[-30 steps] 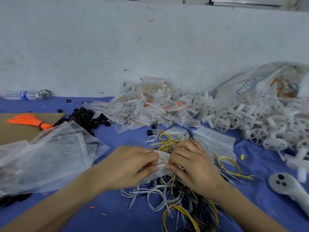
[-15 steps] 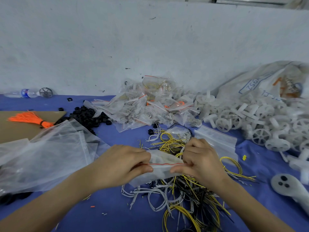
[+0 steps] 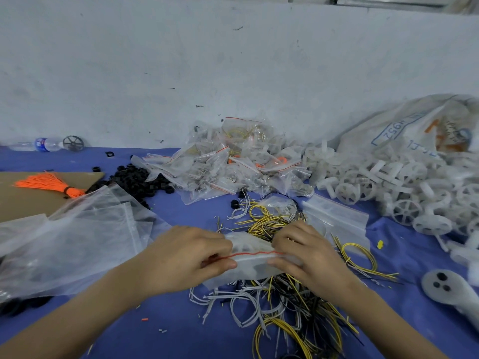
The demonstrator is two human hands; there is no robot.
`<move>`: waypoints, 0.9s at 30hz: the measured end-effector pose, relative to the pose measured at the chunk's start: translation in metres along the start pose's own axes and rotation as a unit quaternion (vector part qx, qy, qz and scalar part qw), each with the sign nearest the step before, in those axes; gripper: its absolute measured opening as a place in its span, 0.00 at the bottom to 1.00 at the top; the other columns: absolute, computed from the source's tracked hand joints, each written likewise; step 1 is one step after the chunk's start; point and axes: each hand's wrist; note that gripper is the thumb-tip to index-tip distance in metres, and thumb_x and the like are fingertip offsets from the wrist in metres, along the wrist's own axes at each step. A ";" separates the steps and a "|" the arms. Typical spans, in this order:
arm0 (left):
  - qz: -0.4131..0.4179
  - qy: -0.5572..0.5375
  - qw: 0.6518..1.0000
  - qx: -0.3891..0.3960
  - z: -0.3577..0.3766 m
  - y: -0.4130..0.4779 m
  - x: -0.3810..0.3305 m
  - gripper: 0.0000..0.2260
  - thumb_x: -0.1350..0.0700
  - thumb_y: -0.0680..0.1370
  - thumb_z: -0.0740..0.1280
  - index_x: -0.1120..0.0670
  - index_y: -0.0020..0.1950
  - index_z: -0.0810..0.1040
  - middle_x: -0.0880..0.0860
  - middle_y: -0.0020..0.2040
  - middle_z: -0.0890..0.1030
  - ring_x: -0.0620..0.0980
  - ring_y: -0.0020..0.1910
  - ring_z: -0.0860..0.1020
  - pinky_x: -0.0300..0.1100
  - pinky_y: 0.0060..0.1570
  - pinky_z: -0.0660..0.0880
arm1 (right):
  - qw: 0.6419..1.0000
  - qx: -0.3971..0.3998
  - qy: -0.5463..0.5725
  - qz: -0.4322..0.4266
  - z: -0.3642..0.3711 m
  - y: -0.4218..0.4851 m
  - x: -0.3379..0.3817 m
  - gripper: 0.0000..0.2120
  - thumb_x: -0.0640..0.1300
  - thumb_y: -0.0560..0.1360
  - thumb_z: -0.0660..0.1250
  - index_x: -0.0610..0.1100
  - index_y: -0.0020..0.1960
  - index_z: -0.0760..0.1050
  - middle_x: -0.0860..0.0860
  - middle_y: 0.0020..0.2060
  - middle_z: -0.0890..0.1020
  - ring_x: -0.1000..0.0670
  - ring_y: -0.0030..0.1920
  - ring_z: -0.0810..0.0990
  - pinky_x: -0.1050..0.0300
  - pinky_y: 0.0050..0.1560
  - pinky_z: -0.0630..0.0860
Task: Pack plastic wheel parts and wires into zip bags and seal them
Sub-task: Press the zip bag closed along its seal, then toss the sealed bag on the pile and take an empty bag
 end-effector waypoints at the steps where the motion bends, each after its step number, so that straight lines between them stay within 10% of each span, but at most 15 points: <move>1: -0.003 -0.002 1.000 0.009 0.000 0.003 -0.004 0.15 0.42 0.77 0.55 0.50 0.39 0.73 0.45 0.35 0.75 0.44 0.32 0.72 0.39 0.27 0.69 | 1.000 0.015 0.013 0.001 0.001 -0.001 0.004 0.15 0.51 0.77 0.63 0.41 0.40 0.78 0.50 0.41 0.79 0.48 0.44 0.75 0.53 0.44 0.74; 12: 0.038 0.089 0.995 -0.021 0.013 0.021 -0.023 0.12 0.46 0.77 0.57 0.49 0.36 0.72 0.43 0.32 0.73 0.42 0.25 0.68 0.33 0.25 0.54 | 0.993 0.061 0.098 0.033 -0.002 -0.001 0.017 0.11 0.47 0.78 0.63 0.41 0.42 0.77 0.52 0.42 0.77 0.49 0.45 0.74 0.55 0.46 0.71; 22: 0.014 -0.014 1.000 -0.018 0.015 -0.005 -0.005 0.15 0.47 0.79 0.57 0.54 0.39 0.74 0.47 0.35 0.75 0.46 0.30 0.74 0.38 0.25 0.70 | 0.958 0.102 0.231 0.139 0.002 -0.001 -0.005 0.16 0.54 0.67 0.75 0.43 0.44 0.78 0.51 0.47 0.77 0.53 0.49 0.75 0.60 0.50 0.71; 27: -0.035 -0.072 0.995 -0.058 0.012 -0.015 0.006 0.15 0.44 0.79 0.58 0.53 0.42 0.74 0.45 0.35 0.76 0.45 0.32 0.74 0.42 0.31 0.72 | 0.948 0.188 0.226 0.122 0.027 0.039 -0.007 0.11 0.42 0.75 0.68 0.35 0.40 0.75 0.41 0.42 0.78 0.44 0.45 0.77 0.47 0.45 0.72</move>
Point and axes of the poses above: each hand's wrist, its own y-axis towards the middle knuckle, its own z-axis out of the palm, x = y × z
